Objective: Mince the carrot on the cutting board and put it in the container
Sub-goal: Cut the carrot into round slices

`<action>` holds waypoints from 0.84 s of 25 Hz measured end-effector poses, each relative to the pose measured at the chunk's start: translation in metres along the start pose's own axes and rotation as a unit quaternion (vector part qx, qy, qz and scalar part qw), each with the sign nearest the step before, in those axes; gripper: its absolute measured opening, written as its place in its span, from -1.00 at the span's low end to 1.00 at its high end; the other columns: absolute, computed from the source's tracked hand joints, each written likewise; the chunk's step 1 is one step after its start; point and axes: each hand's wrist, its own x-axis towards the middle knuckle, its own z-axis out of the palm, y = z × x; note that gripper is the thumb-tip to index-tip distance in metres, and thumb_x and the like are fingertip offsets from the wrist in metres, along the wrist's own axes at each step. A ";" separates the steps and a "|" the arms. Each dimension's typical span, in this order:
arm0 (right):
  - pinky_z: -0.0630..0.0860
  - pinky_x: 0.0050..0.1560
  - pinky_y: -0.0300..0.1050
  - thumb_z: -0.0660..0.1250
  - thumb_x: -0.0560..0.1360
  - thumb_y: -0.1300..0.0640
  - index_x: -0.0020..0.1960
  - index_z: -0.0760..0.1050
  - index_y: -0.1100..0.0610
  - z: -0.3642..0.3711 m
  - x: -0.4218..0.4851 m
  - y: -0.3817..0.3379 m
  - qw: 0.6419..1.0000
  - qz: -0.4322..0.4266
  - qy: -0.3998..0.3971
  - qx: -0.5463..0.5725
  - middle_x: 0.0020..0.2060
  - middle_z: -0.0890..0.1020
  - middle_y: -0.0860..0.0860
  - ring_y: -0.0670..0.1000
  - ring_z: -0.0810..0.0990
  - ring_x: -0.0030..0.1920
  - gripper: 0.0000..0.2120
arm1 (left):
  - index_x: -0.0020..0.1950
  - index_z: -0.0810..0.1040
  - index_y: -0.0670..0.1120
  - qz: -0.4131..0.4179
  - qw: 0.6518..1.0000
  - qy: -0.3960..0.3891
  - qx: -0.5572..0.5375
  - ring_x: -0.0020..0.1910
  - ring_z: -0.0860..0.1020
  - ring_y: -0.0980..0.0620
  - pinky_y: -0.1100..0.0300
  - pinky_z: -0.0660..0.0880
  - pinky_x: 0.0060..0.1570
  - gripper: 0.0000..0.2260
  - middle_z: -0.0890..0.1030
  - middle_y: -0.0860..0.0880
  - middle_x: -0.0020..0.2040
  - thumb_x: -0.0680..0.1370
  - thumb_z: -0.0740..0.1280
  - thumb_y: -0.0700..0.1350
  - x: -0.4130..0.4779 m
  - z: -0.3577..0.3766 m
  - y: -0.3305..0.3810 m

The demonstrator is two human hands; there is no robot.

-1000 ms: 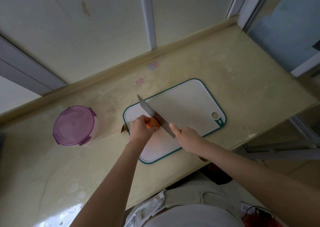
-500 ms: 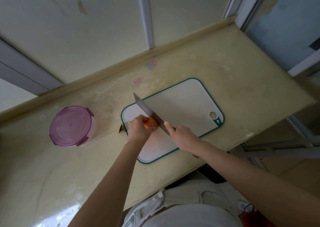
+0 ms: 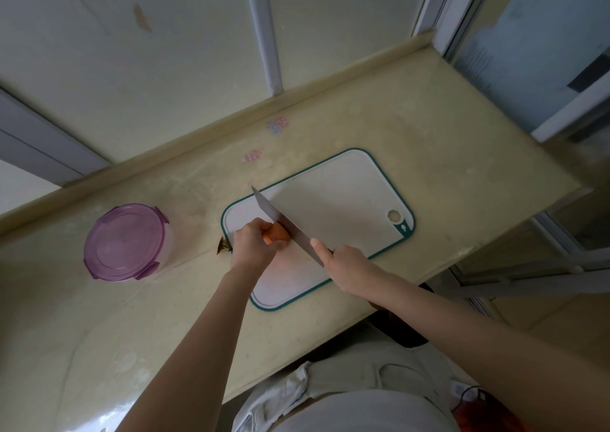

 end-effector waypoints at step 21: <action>0.27 -0.36 -0.14 -0.07 0.58 -0.28 -0.43 0.22 0.11 0.014 0.031 0.024 0.994 -0.009 0.047 0.101 -0.52 0.33 0.00 -0.01 0.32 -0.50 -0.41 | 0.17 0.46 -0.10 0.015 0.999 0.023 -0.023 0.02 0.45 0.05 0.26 0.36 0.00 -0.64 0.52 -0.03 0.09 0.43 0.47 -0.13 -0.016 0.011 -0.005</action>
